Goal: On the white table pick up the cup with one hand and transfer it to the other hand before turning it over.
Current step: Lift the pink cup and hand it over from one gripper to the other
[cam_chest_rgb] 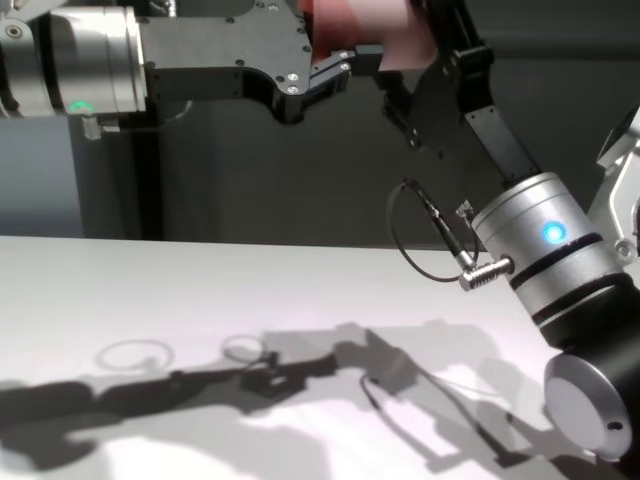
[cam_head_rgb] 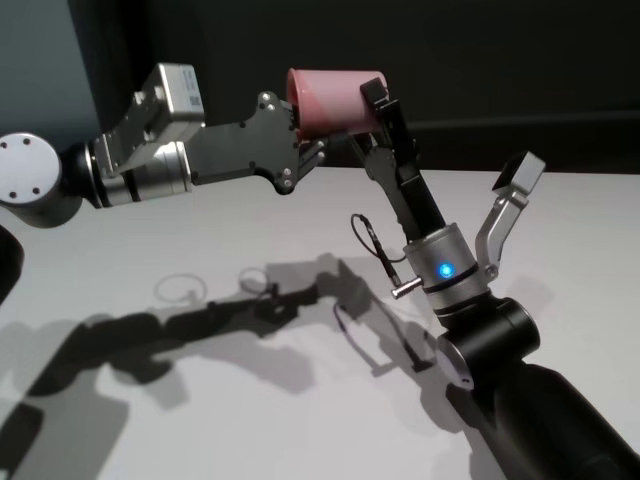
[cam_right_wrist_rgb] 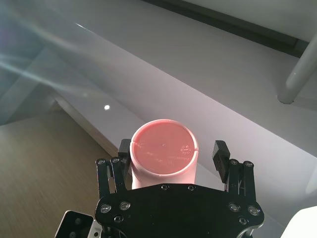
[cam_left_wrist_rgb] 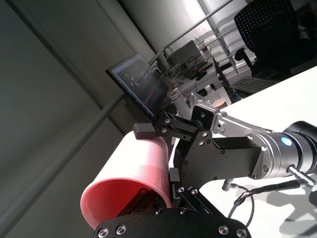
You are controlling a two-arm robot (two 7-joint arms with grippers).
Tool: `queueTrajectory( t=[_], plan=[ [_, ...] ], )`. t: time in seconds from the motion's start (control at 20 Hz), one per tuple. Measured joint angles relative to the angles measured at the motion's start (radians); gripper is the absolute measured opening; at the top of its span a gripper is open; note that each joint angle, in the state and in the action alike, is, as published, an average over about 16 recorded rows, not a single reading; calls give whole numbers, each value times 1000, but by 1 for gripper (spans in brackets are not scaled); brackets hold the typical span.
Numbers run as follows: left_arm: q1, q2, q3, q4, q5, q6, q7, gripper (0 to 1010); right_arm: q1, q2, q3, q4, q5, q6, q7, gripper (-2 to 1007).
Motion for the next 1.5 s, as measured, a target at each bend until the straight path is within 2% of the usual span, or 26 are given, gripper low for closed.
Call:
queueTrajectory(
  t=[0.55, 1.5],
  plan=[
    [0, 0, 0, 0, 0, 0, 0, 38, 3, 7, -14, -3, 6, -13, -8, 961],
    [0, 0, 0, 0, 0, 0, 0, 38, 2, 6, -13, -4, 5, -12, -8, 788]
  ],
)
